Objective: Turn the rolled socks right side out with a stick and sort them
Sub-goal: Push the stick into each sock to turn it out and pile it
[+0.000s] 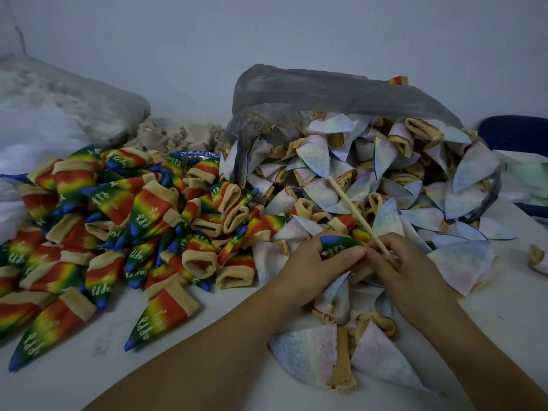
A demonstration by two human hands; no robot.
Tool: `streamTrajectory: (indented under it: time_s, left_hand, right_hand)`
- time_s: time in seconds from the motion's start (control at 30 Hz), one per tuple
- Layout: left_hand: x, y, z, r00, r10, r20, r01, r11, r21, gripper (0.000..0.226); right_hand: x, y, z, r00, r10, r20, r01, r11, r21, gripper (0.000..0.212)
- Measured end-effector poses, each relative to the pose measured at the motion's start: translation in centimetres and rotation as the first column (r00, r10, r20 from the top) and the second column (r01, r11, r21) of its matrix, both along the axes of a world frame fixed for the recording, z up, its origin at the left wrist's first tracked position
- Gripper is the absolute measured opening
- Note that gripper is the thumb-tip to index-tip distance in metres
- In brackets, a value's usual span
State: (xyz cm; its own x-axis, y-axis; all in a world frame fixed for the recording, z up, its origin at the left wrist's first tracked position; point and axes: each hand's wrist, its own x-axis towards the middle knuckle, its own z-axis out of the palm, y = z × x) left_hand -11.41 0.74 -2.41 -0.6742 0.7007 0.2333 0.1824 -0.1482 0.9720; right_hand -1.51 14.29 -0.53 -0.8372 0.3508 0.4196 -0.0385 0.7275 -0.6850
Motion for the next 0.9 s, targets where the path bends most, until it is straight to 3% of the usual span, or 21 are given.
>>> streamTrajectory:
  time_s: [0.13,0.33,0.43,0.63,0.73,0.9]
  left_hand:
    - [-0.2,0.0,-0.1,0.999,0.051,-0.017,-0.051,0.999,0.003,0.013]
    - [-0.4,-0.2,0.5,0.953,0.045,0.299,-0.042,0.999,-0.017,0.029]
    - [-0.7,-0.2,0.4,0.955,0.064,0.29,-0.046,0.996,-0.07,0.037]
    - [-0.2,-0.3,0.2,0.991,0.007,0.134,-0.006,1.0,-0.011,0.059]
    - [-0.7,-0.3,0.0,0.995,-0.005,0.095,0.008,1.0,-0.031,0.03]
    - [-0.6,-0.3,0.0,0.994,-0.014,0.112,0.012,1.0,0.013,0.02]
  right_hand:
    - [0.0,-0.3,-0.3,1.0,0.022,0.01,-0.023,0.99,0.136,0.006]
    - [-0.3,-0.6,-0.4,0.999,-0.01,-0.031,0.015,0.989,0.145,0.011]
    - [-0.5,-0.3,-0.7,0.998,-0.047,-0.048,0.051,0.994,0.097,0.02]
    - [-0.6,0.3,-1.0,0.995,-0.091,-0.047,0.089,0.995,-0.045,0.02]
    - [-0.4,0.5,-0.7,0.992,-0.096,-0.08,0.092,0.994,-0.058,0.015]
    - [-0.3,0.2,-0.5,0.995,-0.012,-0.101,0.001,0.994,-0.108,0.012]
